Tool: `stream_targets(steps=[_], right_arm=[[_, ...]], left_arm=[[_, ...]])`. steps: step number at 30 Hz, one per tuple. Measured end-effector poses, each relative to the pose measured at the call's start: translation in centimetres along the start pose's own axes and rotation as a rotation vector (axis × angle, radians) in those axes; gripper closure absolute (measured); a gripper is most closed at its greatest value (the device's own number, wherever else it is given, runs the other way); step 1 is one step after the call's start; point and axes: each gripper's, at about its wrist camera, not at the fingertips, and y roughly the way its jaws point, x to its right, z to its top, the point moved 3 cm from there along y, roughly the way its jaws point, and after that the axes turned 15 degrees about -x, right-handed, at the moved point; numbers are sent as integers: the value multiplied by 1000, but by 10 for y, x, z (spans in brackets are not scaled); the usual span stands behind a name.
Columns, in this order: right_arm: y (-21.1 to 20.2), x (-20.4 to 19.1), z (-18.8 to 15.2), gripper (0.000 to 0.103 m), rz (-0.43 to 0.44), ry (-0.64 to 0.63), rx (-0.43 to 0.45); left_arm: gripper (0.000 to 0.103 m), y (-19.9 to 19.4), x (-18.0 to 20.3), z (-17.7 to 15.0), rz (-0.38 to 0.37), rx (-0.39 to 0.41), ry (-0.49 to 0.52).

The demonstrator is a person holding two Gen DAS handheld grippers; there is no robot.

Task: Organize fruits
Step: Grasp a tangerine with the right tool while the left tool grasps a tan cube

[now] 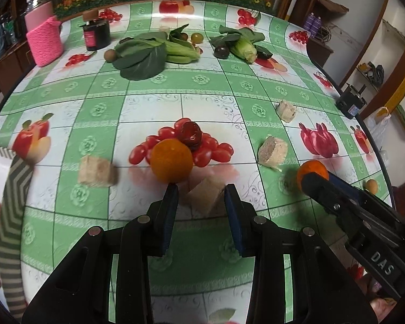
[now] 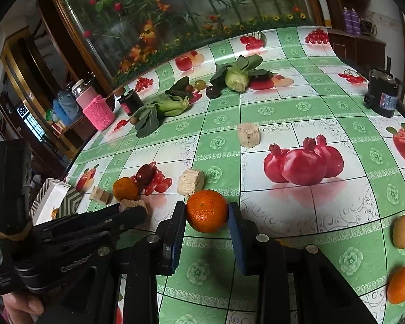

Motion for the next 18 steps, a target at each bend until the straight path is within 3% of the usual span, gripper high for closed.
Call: stream_targets(steps=[8, 14, 18], right_arm=[[1, -1, -1, 72, 0, -8, -5], [2, -6, -2, 72, 2, -41, 0], [3, -9, -5, 72, 56, -32, -16]], left_arm=[[77, -2, 1, -6, -52, 8, 25], [78, -31, -10, -32, -14, 57, 22], [78, -57, -23, -55, 51, 104, 13]])
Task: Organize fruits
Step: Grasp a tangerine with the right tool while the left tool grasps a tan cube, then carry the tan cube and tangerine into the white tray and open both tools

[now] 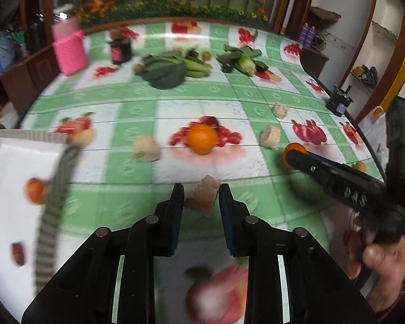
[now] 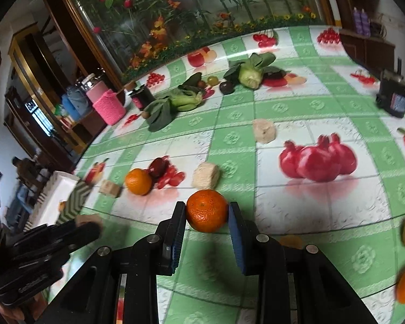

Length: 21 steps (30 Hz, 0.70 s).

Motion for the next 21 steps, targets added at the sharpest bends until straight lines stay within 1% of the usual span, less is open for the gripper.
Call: stream_targets(steps=[3, 4, 7, 10, 14, 17, 21], right_arm=[[-4, -14, -5, 72, 34, -2, 4], [-6, -23, -7, 72, 47, -21, 3], [-8, -55, -18, 72, 48, -93, -7], [-5, -88, -30, 72, 84, -151, -27], [4, -134, -45, 72, 115, -246, -60], [10, -167, -53, 72, 147, -310, -74], [18, -197, -59, 72, 181, -358, -88]], left_arm=[[77, -19, -17, -14, 32, 29, -21], [77, -26, -24, -19, 47, 38, -31], [77, -40, -43, -31, 96, 69, -48], [77, -51, -63, -41, 134, 90, -75], [77, -64, -88, -54, 204, 126, -111], [77, -71, -110, -63, 234, 138, -147], [77, -76, -138, -74, 266, 137, -199]])
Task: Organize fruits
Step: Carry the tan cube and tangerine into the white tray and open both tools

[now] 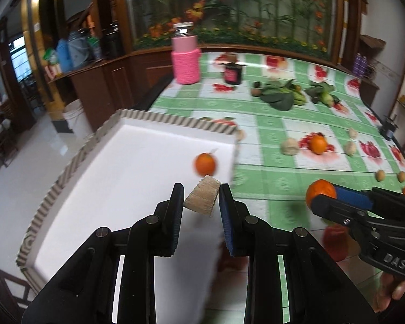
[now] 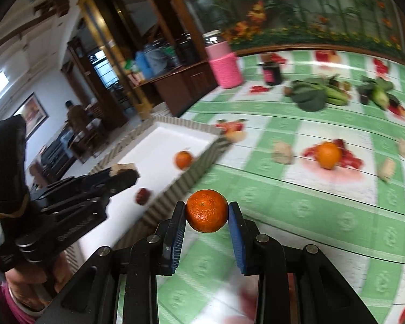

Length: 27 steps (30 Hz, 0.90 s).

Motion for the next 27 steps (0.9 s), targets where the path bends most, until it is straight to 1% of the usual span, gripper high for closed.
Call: stream_targets(steps=[5, 10, 16, 21, 23, 27], right_arm=[[18, -31, 7, 72, 14, -58, -31], [36, -53, 16, 72, 19, -111, -67], [56, -78, 26, 72, 8, -178, -101], [75, -82, 43, 72, -59, -200, -122], [88, -81, 52, 72, -88, -204, -144], [107, -77, 63, 72, -112, -201, -176]], left_arm=[[77, 1, -31, -5, 40, 4, -45], [77, 3, -59, -5, 46, -11, -88], [77, 13, -89, -2, -16, -64, -161], [77, 22, -94, -5, -19, -99, -157], [77, 25, -94, -6, -21, -112, -150], [77, 30, -92, -7, -20, -128, -140]])
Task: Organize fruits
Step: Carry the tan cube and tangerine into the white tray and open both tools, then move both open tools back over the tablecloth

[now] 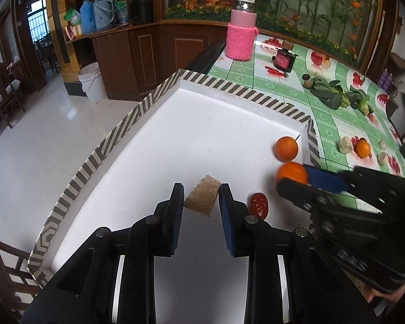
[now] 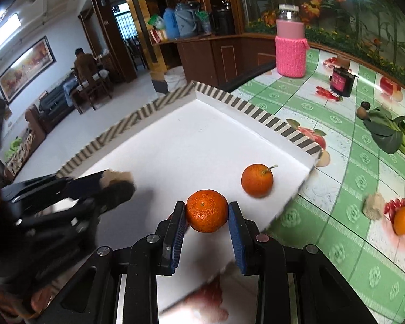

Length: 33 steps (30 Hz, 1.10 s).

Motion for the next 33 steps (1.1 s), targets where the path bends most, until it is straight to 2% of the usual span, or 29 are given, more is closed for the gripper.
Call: stream_targets(steps=[6, 14, 15, 17, 18, 21, 27, 33], right_arm=[[16, 0, 9, 71, -55, 1, -36], [-3, 0, -2, 66, -21, 11, 8], [-9, 1, -5, 66, -16, 14, 21], [-18, 2, -10, 65, 4, 25, 45], [-22, 3, -12, 65, 13, 34, 52], [-34, 7, -19, 65, 23, 55, 75], [-55, 20, -43, 64, 31, 102, 126], [-73, 36, -68, 64, -40, 144, 163]], left_arm=[[77, 10, -6, -2, -14, -43, -23], [77, 12, -6, -3, -9, -52, -36], [71, 11, -5, -4, -13, -49, -35], [48, 9, -4, -4, -37, -40, -39], [33, 9, -3, -4, -57, -39, -40], [32, 3, -3, -4, -91, -29, -52], [32, -12, 3, -5, -43, 33, -48], [32, -22, 26, -8, -34, 87, -24]])
